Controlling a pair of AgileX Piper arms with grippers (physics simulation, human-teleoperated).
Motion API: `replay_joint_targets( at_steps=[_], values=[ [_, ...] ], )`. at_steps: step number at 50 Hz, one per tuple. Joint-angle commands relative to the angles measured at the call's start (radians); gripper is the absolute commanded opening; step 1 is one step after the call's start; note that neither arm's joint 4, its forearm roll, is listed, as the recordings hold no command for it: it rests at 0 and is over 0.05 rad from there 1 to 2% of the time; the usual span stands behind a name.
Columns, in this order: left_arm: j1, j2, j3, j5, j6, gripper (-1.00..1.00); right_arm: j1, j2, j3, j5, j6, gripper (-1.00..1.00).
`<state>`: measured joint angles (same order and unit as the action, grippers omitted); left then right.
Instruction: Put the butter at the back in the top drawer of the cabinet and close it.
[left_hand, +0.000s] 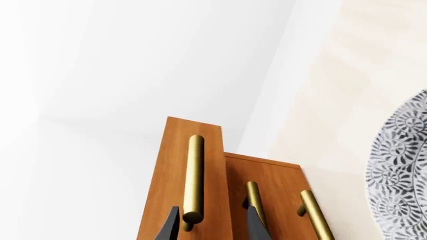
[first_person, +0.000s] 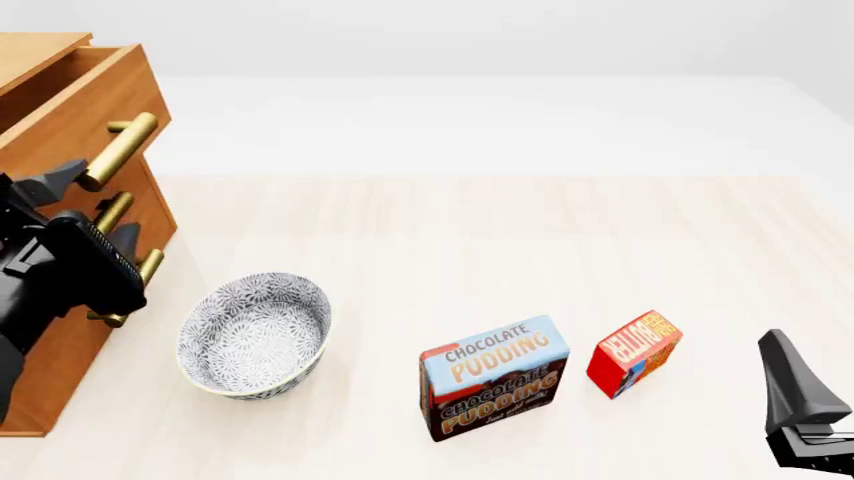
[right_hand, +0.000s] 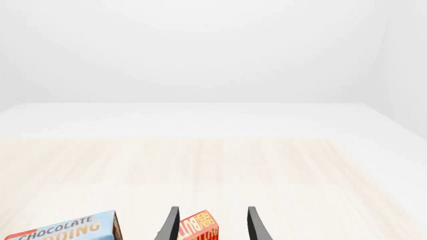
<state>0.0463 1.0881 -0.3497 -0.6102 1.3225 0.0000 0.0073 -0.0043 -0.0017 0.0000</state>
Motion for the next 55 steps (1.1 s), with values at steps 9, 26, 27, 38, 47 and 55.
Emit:
replay_joint_targets(
  at_steps=[9,26,27,38,47,55],
  values=[
    [0.003,0.001,0.008,0.007,-0.001,1.00,0.000,0.000,0.000,0.000,0.000,1.00],
    [-0.134,-0.424,-0.327,0.715,-0.301,1.00,0.000,0.000,0.000,0.000,0.000,1.00],
    [-0.134,-0.424,-0.327,0.715,-0.301,1.00,0.000,0.000,0.000,0.000,0.000,1.00],
    [-0.138,-0.414,-0.432,0.847,-0.395,1.00,0.000,0.000,0.000,0.000,0.000,1.00],
    [-0.152,-0.364,-0.539,0.957,-0.499,1.00,0.000,0.000,0.000,0.000,0.000,1.00],
    [-0.142,-0.344,-0.608,1.021,-0.561,1.00,0.000,0.000,0.000,0.000,0.000,1.00]
  ],
)
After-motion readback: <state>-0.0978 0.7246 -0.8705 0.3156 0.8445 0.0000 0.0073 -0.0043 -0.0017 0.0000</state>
